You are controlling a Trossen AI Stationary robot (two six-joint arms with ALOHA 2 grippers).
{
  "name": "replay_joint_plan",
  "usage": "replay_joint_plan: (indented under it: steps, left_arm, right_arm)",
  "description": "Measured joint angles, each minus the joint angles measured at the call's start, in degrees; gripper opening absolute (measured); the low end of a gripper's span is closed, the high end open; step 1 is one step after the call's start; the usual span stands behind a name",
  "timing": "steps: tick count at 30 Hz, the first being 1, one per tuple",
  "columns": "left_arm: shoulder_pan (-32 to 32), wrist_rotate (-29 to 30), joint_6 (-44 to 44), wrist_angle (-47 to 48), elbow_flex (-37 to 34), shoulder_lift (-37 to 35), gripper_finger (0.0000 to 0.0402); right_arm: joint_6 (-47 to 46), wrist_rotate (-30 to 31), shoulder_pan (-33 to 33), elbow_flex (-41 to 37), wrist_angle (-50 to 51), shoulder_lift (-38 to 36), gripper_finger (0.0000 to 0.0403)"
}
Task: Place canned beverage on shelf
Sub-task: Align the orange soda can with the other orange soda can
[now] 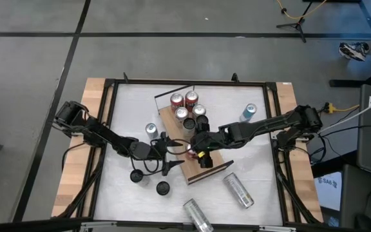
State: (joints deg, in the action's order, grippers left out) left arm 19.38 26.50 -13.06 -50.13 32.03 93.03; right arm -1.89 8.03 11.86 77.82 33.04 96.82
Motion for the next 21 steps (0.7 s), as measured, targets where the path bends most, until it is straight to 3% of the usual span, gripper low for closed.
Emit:
replay_joint_plan:
  steps: [17, 21]
  left_arm:
    - [0.0, 0.0, 0.0, 0.0, 0.0, 0.0, 0.0352]
    - [0.0, 0.0, 0.0, 0.0, 0.0, 0.0, 0.0352]
  right_arm:
    - [-1.2, -0.1, 0.0, 0.0, 0.0, 0.0, 0.0373]
    - [-1.3, -0.1, 0.1, 0.0, 0.0, 0.0, 0.0351]
